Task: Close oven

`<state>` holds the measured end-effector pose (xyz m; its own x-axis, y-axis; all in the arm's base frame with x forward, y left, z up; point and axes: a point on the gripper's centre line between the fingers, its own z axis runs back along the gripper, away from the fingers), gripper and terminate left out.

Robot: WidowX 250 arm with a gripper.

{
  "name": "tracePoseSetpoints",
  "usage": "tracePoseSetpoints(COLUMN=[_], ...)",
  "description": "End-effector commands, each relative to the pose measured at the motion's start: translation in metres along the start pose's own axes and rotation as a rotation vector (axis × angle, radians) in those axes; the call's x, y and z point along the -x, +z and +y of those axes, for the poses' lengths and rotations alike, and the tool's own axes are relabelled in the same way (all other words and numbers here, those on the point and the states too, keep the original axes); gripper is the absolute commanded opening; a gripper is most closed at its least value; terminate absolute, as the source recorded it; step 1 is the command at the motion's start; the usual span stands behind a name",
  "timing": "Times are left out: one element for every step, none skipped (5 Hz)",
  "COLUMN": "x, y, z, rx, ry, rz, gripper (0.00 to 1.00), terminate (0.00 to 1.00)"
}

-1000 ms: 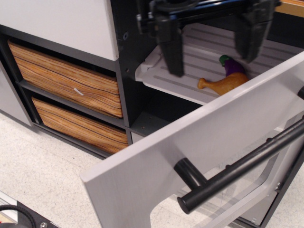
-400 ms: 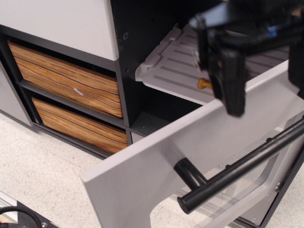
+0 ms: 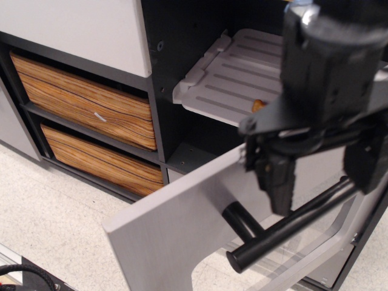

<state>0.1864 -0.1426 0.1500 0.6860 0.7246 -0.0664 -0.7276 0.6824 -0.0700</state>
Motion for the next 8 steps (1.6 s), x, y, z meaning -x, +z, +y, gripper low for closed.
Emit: tracePoseSetpoints(x=[-0.062,-0.086,-0.077,-0.068,-0.07,-0.075,-0.09,-0.111], y=[0.034,0.052,0.049,0.03,-0.007,-0.039,-0.065,-0.065], z=[0.005,0.013,0.018,0.026,0.021,0.015,0.005,-0.003], rx=[0.099,0.14,0.132,0.146,0.083,0.054,0.022,0.039], ry=[0.074,0.113,0.019,-0.121,-0.185,-0.221,-0.254,-0.211], rz=[-0.176,-0.224,-0.18,-0.177,-0.16,-0.186,-0.234,-0.259], gripper=[1.0,1.0,1.0,1.0,1.0,1.0,1.0,1.0], terminate=[0.0,0.0,0.0,0.0,0.0,0.0,0.0,0.0])
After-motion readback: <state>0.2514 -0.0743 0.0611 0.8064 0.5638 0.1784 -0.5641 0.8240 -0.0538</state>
